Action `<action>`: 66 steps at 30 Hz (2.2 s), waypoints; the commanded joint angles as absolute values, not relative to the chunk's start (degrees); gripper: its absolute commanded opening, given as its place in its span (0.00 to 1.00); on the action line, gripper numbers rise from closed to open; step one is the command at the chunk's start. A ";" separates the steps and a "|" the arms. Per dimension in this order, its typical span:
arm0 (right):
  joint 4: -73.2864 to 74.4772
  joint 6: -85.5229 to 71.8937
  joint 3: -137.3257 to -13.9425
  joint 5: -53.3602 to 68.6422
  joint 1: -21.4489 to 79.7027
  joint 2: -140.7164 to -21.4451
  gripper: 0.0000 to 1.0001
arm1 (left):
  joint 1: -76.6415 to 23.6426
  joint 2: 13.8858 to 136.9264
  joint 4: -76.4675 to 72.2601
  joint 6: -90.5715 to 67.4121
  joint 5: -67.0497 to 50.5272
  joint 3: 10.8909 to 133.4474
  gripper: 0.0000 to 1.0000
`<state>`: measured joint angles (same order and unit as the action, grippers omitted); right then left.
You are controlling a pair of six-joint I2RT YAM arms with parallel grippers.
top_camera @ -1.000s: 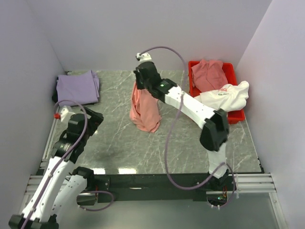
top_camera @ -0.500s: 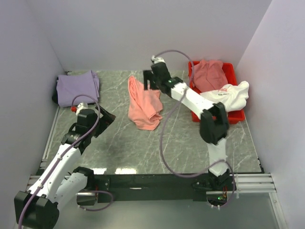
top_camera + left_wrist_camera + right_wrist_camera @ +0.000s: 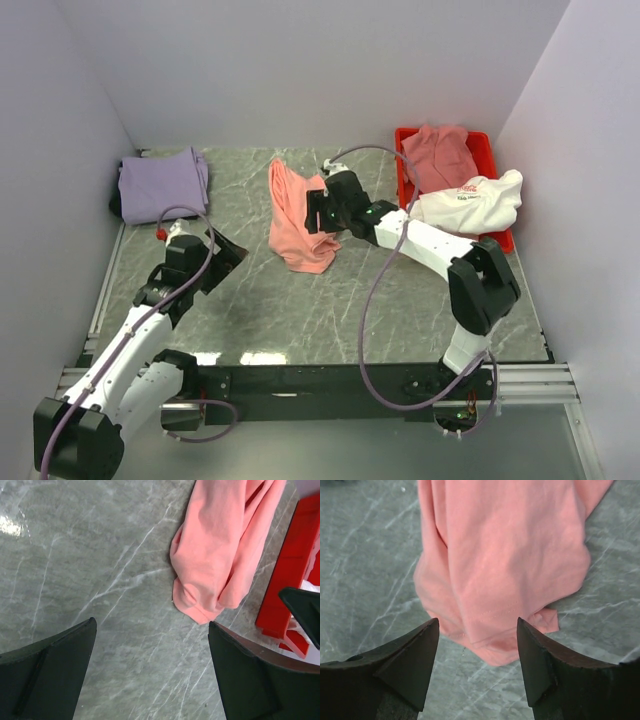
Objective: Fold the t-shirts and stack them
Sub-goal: Flatten the tshirt out
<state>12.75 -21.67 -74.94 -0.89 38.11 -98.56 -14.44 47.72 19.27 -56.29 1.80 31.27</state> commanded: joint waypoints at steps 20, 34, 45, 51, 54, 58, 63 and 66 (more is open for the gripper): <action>10.55 -25.84 -76.73 -7.56 38.58 -103.37 0.00 | -15.56 52.99 10.81 -56.69 -4.30 29.35 0.99; 13.98 -28.21 -71.90 -0.18 32.89 -91.67 0.00 | -28.03 71.97 3.52 -57.48 -2.38 37.42 0.99; 12.57 -28.48 -66.89 3.60 26.46 -88.34 0.00 | -42.00 96.67 12.56 -57.39 5.09 59.22 0.90; 11.34 -28.83 -64.95 4.30 23.65 -86.84 0.00 | -44.12 103.70 16.95 -57.22 7.55 65.82 0.80; 10.81 -28.83 -64.34 4.83 23.12 -86.84 0.00 | -45.17 106.78 22.21 -57.74 10.79 69.60 0.77; 9.41 -29.35 -62.84 5.53 22.59 -86.66 0.00 | -46.14 110.56 29.34 -58.88 14.84 74.26 0.69; 8.53 -29.27 -61.61 5.89 22.15 -86.13 0.00 | -46.49 112.67 32.77 -61.34 17.40 75.32 0.45; 7.82 -29.36 -60.82 6.15 21.62 -85.61 0.00 | -46.49 114.52 36.55 -62.57 19.86 76.99 0.31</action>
